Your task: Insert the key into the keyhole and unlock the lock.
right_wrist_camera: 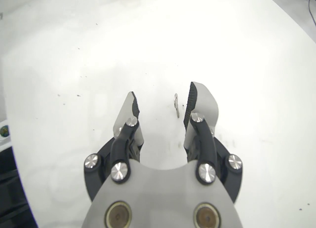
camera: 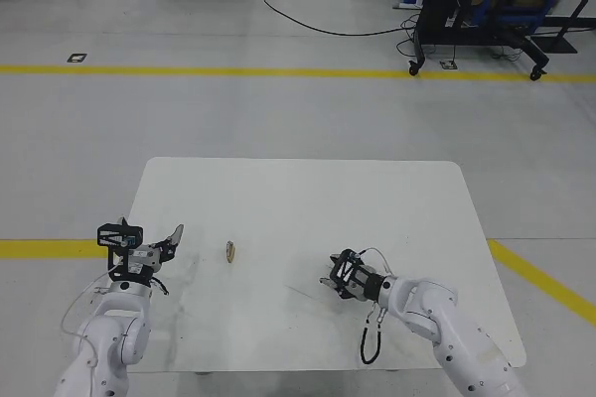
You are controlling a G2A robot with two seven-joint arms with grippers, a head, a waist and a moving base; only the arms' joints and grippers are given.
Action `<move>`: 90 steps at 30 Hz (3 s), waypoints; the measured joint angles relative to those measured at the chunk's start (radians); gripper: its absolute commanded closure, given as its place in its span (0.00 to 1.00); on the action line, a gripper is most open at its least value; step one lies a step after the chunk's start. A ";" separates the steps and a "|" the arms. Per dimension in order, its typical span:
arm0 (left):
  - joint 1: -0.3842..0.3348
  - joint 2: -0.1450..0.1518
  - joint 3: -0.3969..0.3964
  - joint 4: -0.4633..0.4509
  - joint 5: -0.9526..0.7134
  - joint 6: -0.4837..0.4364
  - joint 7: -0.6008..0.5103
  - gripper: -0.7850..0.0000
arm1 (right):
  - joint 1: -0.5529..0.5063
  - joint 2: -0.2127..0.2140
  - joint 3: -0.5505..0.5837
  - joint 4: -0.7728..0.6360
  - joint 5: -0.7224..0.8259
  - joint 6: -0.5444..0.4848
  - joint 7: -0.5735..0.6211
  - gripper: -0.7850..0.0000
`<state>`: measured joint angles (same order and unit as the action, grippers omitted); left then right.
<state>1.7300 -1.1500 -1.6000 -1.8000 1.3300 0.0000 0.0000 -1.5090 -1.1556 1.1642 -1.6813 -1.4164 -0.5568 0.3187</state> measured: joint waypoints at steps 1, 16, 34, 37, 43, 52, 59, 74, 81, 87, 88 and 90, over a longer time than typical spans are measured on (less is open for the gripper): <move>0.000 0.000 0.000 0.000 0.000 0.000 0.000 0.00 | 0.004 -0.001 -0.008 0.004 -0.014 0.010 0.000 0.51; 0.000 0.000 0.000 0.000 0.000 0.000 0.000 0.00 | 0.020 -0.003 -0.033 0.000 -0.085 0.097 -0.022 1.00; 0.000 0.000 0.000 0.000 0.000 0.000 0.000 0.00 | -0.036 0.005 0.030 -0.008 0.079 0.067 -0.197 1.00; 0.000 0.000 0.000 0.000 0.000 0.000 0.000 0.00 | -0.039 0.002 0.026 -0.005 0.095 0.066 -0.207 1.00; 0.000 0.000 0.000 0.000 0.000 0.000 0.000 0.00 | -0.045 -0.015 0.033 0.000 0.462 0.011 -0.379 1.00; 0.000 0.000 0.000 0.000 0.000 0.000 0.000 0.00 | -0.061 -0.016 0.061 -0.002 0.629 -0.023 -0.435 1.00; 0.020 -0.013 -0.063 -0.049 -0.266 -0.083 0.062 0.00 | -0.060 -0.017 0.061 -0.002 0.630 -0.023 -0.436 1.00; -0.212 -0.013 0.096 0.043 -1.887 -0.333 -0.883 0.00 | 0.042 -0.062 -0.114 0.132 1.026 -0.196 -0.420 1.00; -0.357 -0.019 0.190 0.224 -2.011 -0.335 -1.103 0.56 | 0.066 -0.073 -0.146 0.165 1.063 -0.240 -0.402 1.00; -0.375 -0.020 0.238 0.200 -1.821 -0.458 -1.079 0.63 | 0.079 -0.082 -0.162 0.181 1.062 -0.269 -0.415 1.00; -0.372 -0.019 0.241 0.189 -1.777 -0.477 -1.067 0.65 | 0.082 -0.084 -0.163 0.183 1.062 -0.270 -0.416 1.00; -0.361 -0.018 0.249 0.164 -1.673 -0.513 -1.030 0.66 | 0.088 -0.086 -0.165 0.188 1.061 -0.270 -0.415 1.00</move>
<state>1.3685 -1.1682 -1.3507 -1.6361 -0.3435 -0.5132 -1.0295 -1.4215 -1.2418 0.9990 -1.4937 -0.3554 -0.8270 -0.0965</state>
